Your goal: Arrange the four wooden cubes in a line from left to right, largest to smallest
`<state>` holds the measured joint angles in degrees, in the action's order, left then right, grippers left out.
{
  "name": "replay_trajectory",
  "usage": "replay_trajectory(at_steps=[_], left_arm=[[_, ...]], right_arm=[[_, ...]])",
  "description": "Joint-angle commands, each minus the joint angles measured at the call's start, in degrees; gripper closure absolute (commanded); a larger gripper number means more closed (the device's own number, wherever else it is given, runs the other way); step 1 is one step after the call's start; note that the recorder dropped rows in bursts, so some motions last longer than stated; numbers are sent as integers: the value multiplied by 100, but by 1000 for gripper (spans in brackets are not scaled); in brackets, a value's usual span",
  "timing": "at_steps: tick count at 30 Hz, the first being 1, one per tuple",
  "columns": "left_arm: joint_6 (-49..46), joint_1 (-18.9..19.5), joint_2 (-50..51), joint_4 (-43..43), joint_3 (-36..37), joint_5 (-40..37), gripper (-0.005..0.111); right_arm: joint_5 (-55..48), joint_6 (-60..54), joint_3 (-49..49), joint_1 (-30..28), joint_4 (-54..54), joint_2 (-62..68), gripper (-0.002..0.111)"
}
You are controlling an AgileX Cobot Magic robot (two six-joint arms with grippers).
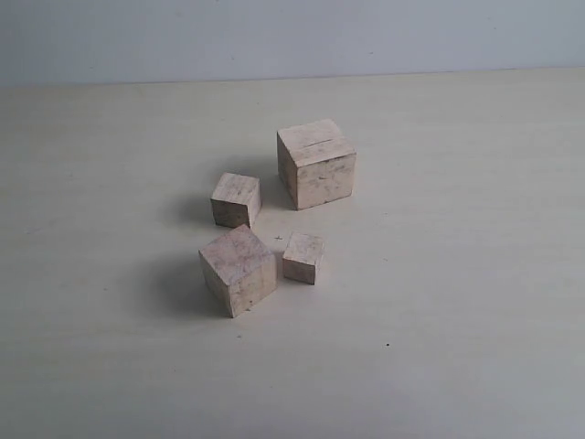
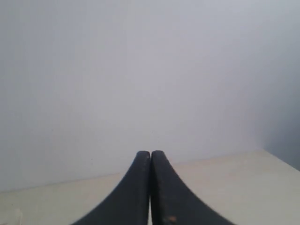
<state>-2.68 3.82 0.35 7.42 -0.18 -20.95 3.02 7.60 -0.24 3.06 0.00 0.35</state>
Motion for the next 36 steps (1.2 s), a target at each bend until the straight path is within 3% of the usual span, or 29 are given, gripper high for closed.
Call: replay_trajectory(at_steps=[1,4,12,18,24,31,36], left_arm=[[1,-34,-35,-9,18,52,107],[1,-34,-35,-9,18,52,107],[1,-34,-35,-9,18,52,107],[1,-34,-35,-9,18,52,107],[1,-34,-35,-9,18,52,107],[1,-34,-35,-9,18,52,107],[1,-34,-35,-9,18,52,107]], right_arm=[[1051,181,18,21,0,-35,108],[1094,346,-288,21,0,-35,108],[-220,-79,-1886,21,-106,257,108],[-701,-98,-3316,21,-106,1485,108],[-1862,-114,-4867,77,50,3180,108],[-3040,-760,-6194,1182,524,5054,108],[-3903,-1264,-6531,1981,1478,6272,108]])
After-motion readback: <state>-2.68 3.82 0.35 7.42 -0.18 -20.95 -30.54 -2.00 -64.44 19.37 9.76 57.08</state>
